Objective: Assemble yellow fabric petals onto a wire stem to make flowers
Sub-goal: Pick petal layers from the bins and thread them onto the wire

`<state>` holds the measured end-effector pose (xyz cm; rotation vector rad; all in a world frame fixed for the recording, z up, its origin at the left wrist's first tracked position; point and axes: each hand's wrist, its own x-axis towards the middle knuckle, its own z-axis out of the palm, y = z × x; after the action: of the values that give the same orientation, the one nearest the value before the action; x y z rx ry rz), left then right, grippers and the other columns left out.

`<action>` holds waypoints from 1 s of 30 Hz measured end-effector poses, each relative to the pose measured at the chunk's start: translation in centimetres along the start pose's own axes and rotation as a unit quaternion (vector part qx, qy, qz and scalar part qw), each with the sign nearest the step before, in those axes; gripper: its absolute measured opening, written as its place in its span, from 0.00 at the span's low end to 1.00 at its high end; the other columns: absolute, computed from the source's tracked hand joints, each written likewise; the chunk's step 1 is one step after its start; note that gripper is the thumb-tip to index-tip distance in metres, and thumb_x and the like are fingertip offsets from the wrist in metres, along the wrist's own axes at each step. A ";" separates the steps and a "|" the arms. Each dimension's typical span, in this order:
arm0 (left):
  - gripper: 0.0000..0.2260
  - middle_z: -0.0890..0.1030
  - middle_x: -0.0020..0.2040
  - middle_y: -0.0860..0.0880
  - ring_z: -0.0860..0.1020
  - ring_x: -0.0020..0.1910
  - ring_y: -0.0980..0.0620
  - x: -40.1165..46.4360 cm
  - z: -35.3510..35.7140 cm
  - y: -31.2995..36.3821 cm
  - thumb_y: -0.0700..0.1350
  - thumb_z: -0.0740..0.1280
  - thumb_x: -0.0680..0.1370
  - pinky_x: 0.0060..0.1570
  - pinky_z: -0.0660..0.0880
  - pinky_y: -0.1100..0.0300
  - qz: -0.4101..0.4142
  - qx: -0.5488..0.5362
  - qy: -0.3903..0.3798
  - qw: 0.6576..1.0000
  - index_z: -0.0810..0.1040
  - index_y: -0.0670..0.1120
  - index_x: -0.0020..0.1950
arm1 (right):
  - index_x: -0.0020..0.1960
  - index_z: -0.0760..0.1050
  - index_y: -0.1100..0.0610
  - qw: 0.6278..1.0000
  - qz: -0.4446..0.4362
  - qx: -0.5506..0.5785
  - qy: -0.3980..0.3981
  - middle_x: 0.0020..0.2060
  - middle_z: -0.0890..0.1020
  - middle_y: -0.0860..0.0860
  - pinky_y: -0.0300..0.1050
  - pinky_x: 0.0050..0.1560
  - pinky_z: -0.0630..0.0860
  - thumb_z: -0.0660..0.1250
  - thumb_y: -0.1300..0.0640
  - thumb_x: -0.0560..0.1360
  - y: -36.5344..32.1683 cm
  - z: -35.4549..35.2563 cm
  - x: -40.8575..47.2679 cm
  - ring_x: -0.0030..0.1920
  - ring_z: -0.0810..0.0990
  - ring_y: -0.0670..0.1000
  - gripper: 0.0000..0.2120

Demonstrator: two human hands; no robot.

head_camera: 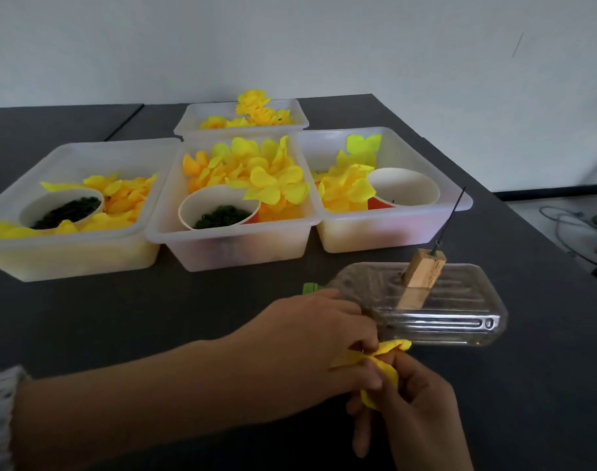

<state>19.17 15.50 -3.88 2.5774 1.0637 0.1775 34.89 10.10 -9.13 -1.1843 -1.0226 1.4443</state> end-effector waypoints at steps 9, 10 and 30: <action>0.17 0.73 0.58 0.60 0.66 0.56 0.64 -0.5 -0.2 -0.2 0.62 0.58 0.80 0.55 0.70 0.63 0.026 -0.006 0.009 1.000 0.76 0.57 0.63 | 0.33 0.80 0.57 0.998 -0.058 -0.022 0.026 0.22 0.76 0.60 0.34 0.16 0.60 0.67 0.48 0.66 0.0 0.1 -0.1 0.15 0.66 0.51 0.12; 0.17 0.73 0.57 0.60 0.66 0.56 0.64 -0.6 -0.2 -0.1 0.62 0.58 0.80 0.54 0.70 0.62 0.025 -0.004 0.019 1.000 0.76 0.58 0.63 | 0.33 0.80 0.57 0.998 -0.060 -0.021 0.027 0.22 0.76 0.60 0.34 0.16 0.60 0.68 0.47 0.65 0.0 0.1 -0.1 0.15 0.66 0.50 0.13; 0.04 0.82 0.37 0.58 0.78 0.39 0.63 1.9 -3.0 -0.9 0.46 0.72 0.73 0.37 0.73 0.72 -0.217 -0.336 0.162 0.902 0.82 0.53 0.38 | 0.24 0.74 0.52 0.981 -0.146 -0.034 0.120 0.19 0.69 0.49 0.34 0.20 0.66 0.72 0.29 0.55 0.1 -0.2 -0.3 0.20 0.68 0.43 0.25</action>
<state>19.18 18.22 -1.49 1.6833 1.3639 0.7339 35.13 9.84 -9.20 -1.1699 -1.0339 1.0199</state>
